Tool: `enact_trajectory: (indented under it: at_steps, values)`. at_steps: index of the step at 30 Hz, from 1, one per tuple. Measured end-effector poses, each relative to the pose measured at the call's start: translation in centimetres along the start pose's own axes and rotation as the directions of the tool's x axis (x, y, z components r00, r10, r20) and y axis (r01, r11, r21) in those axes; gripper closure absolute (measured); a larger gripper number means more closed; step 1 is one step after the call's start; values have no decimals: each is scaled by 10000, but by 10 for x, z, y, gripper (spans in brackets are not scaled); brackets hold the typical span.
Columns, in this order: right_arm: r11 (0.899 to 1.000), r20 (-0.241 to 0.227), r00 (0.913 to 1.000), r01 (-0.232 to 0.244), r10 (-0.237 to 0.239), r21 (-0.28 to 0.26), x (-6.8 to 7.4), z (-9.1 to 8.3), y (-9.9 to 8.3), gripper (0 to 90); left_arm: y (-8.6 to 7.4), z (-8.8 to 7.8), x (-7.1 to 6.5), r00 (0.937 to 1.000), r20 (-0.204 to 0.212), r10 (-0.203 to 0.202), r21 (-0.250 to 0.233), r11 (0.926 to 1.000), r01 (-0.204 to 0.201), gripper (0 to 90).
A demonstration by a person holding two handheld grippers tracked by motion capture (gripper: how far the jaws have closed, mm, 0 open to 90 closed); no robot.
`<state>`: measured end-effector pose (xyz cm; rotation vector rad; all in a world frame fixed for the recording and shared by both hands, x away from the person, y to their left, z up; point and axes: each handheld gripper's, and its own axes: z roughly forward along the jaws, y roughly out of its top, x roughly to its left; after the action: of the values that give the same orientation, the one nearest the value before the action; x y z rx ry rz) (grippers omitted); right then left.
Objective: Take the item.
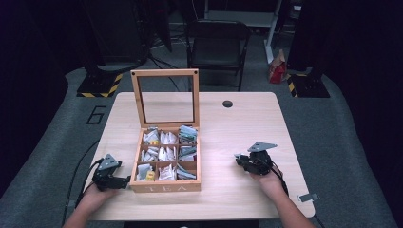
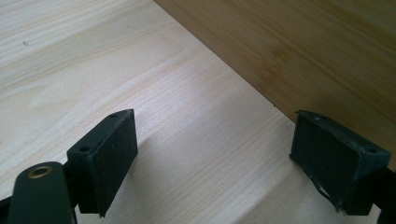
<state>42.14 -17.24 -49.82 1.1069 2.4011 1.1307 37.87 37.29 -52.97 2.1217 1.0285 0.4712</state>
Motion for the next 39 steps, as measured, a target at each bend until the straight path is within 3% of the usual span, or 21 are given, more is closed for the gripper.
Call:
enact_trajectory:
  at_steps: [3, 10, 22, 39]
  values:
    - [9999, -22, 9999, -148, 148, -82, 2, 1, 2, 583, 0, 0, 0, 10000, 4, 1, 5, 10000, -1, 142]
    - [9997, -41, 9999, -96, 95, -227, 7, 0, 4, 510, 0, 0, 0, 10000, 31, -63, 3, 10000, 63, 142]
    - [9987, 45, 9998, -188, 191, -473, 8, -5, 8, 477, 0, 0, 0, 10000, 0, 2, 3, 10000, -2, 142]
    - [9963, 795, 9961, -328, 392, -798, -9, -18, 3, 469, 0, 0, 0, 10000, 1, 2, 4, 10000, -2, 142]
